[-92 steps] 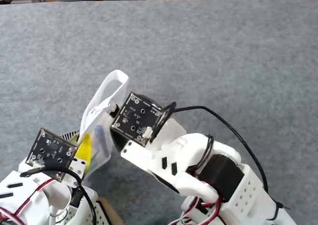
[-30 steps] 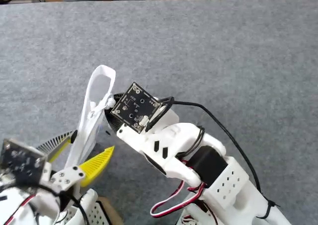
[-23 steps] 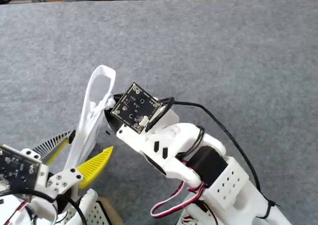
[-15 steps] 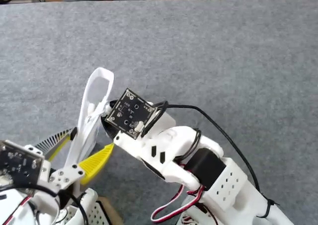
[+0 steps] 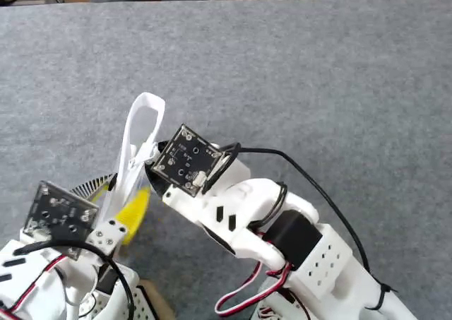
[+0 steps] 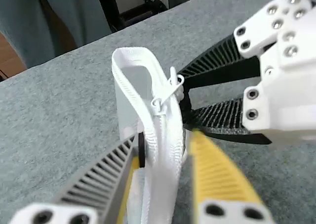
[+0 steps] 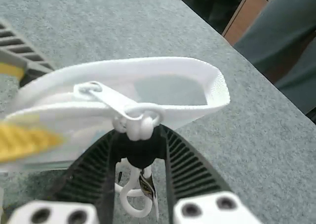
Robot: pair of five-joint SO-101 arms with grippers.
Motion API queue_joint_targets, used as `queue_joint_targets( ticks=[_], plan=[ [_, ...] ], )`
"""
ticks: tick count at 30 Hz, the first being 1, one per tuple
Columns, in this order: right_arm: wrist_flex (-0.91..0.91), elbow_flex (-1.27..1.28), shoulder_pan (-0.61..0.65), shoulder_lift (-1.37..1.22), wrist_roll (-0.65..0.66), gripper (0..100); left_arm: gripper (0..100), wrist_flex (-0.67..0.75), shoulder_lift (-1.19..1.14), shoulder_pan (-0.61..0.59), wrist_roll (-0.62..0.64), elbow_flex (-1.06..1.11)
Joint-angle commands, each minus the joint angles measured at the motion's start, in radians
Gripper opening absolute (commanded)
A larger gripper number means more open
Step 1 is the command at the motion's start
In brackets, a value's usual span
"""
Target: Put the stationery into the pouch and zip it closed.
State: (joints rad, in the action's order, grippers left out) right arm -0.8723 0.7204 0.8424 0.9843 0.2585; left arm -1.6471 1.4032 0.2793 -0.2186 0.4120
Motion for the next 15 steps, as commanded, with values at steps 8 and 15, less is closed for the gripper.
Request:
queue_joint_targets(
  ticks=[8, 15],
  plan=[
    [-0.002, -0.053, -0.005, 0.012, 0.006, 1.2, 4, 0.048, -0.015, 0.002, -0.015, -0.001],
    [0.025, -0.054, -0.091, 0.012, 0.061, 1.2, 3, -0.003, -0.014, 0.010, -0.014, -0.028]
  ],
)
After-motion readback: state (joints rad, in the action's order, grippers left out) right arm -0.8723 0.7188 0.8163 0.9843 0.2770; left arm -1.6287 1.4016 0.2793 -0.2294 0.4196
